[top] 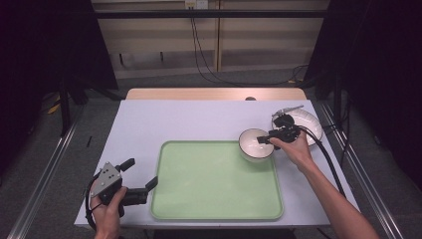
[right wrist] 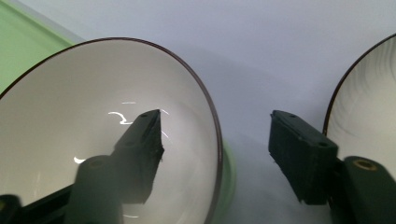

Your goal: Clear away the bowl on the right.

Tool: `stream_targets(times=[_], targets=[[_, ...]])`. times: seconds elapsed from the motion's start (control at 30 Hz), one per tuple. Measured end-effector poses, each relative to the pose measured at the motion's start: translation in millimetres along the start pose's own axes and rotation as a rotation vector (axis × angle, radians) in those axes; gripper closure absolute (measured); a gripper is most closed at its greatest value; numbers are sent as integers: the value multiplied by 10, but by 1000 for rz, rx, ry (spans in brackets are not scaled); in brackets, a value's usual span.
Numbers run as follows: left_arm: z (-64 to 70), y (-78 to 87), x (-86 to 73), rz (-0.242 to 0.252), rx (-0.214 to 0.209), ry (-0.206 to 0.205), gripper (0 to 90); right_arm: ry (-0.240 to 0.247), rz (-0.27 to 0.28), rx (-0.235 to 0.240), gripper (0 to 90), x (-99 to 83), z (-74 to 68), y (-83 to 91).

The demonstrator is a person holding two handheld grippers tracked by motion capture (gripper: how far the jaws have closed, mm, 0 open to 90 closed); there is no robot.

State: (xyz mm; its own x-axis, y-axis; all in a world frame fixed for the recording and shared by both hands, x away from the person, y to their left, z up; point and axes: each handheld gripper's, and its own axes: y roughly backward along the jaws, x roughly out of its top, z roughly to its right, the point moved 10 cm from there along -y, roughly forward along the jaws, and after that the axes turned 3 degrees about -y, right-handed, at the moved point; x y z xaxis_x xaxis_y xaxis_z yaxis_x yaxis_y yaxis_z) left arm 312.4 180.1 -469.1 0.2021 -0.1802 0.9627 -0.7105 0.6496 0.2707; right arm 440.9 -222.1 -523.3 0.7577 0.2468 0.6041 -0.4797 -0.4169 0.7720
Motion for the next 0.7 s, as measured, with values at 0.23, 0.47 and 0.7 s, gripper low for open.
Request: stream_targets(times=[0.23, 0.47, 0.7], targets=[[10, 0, 10, 7, -11, -3, 8, 1, 35, 18, 31, 40, -61, 6], [5, 10, 15, 8, -4, -1, 8, 11, 70, 35, 30, 74, -103, 37], [7, 16, 17, 7, -3, -5, 8, 23, 104, -24, 29, 106, -63, 84]])
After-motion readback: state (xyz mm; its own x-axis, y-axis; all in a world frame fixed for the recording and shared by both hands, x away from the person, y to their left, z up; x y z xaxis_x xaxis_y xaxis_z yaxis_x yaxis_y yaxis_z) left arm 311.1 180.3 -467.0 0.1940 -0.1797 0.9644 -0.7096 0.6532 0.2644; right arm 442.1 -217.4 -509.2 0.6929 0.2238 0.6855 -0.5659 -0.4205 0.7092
